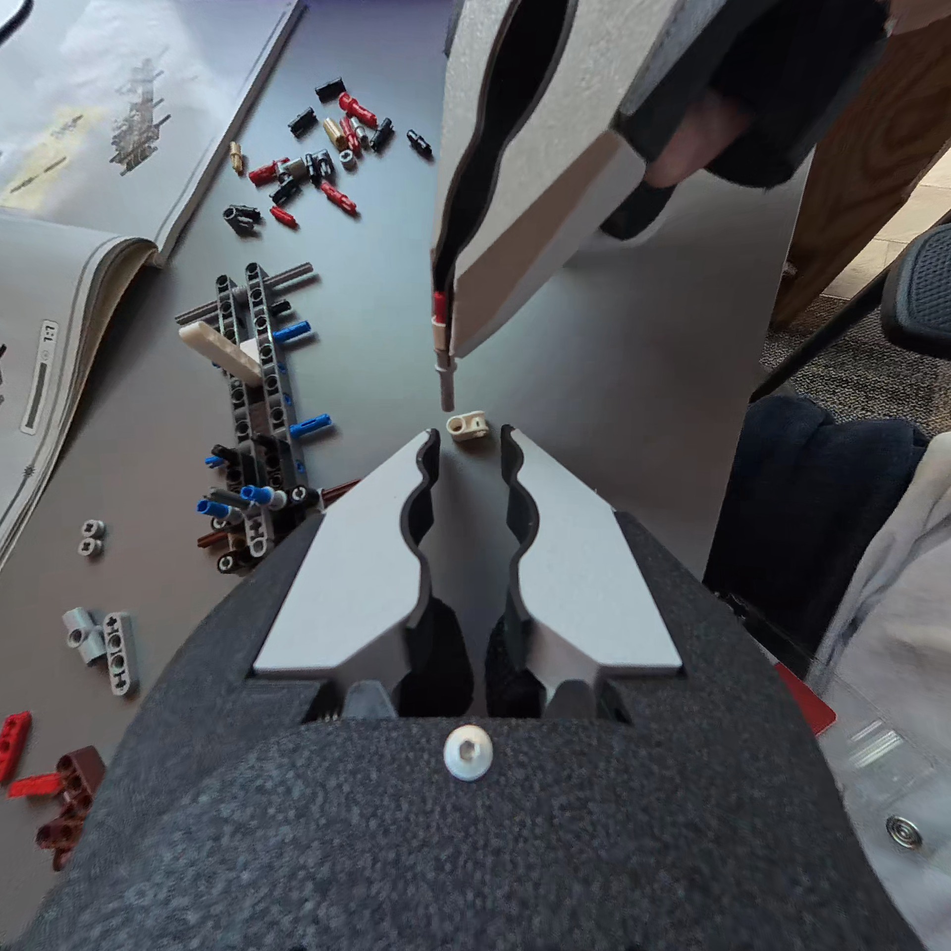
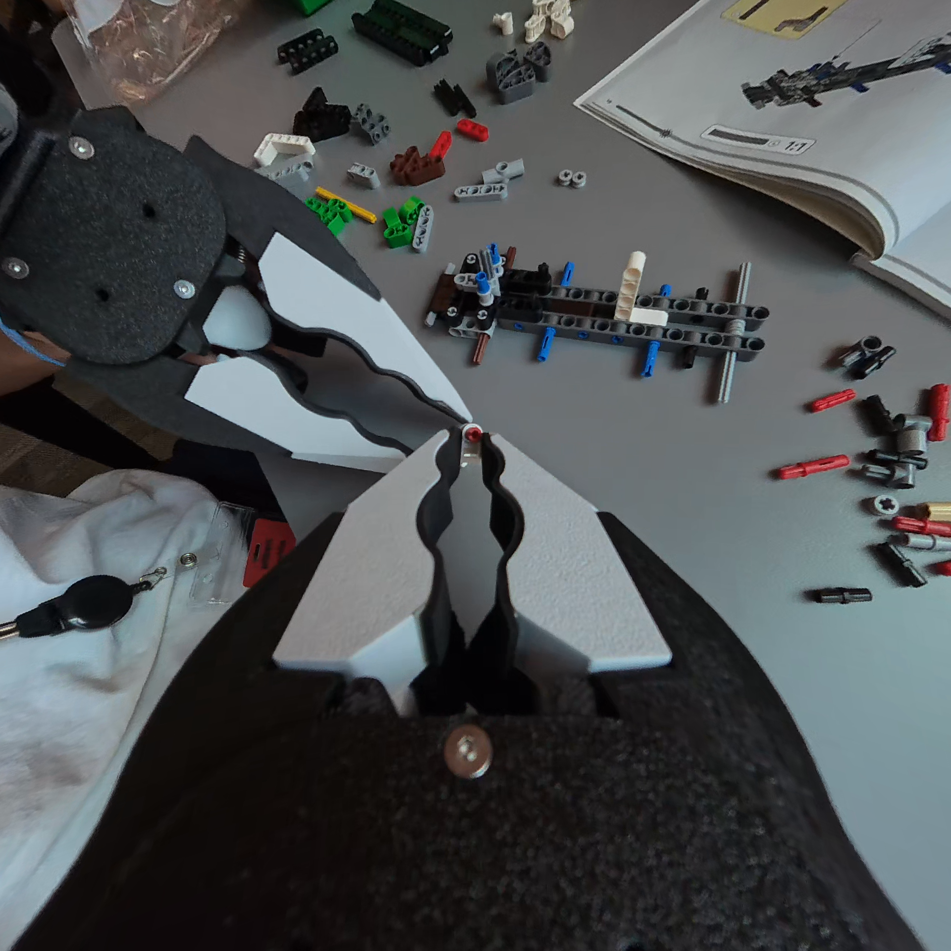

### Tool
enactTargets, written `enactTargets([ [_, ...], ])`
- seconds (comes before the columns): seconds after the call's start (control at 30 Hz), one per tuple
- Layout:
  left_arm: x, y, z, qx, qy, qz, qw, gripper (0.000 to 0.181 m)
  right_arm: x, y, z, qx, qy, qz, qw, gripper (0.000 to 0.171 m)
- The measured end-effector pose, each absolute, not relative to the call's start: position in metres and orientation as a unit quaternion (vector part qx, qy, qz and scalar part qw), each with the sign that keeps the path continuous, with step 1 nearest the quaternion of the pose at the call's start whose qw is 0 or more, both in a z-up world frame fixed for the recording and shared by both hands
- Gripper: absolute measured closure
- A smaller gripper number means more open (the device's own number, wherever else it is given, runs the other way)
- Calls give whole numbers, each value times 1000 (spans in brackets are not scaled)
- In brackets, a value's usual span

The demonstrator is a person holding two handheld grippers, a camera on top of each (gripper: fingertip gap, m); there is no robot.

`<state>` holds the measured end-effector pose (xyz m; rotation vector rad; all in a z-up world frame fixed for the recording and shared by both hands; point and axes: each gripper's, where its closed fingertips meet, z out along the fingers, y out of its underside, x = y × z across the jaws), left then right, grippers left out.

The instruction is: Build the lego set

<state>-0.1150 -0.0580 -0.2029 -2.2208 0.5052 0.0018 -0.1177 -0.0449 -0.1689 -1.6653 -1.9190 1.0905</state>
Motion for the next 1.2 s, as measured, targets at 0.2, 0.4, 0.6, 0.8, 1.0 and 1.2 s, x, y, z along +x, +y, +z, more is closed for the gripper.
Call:
enactTargets([
  [0.2, -118, -56, -203, -891, 182, -13, 416, 152, -119, -45, -172, -594, -689, 374, 182, 167],
  [0.4, -115, -55, -204, -889, 190, -10, 416, 158, -118, -44, -175, -597, -686, 376, 178, 167],
  [0.6, -112, -55, -205, -891, 192, -24, 411, 166, -118, -47, -174, -597, -687, 376, 171, 167],
  [0.8, -113, -54, -205, -894, 181, -28, 409, 166, -116, -48, -173, -598, -694, 365, 162, 167],
  [1.0, -113, -53, -205, -894, 181, -20, 410, 166, -117, -46, -177, -607, -710, 314, 168, 167],
  [1.2, -113, -53, -205, -895, 176, -30, 409, 167, -119, -46, -177, -633, -704, 286, 151, 167],
])
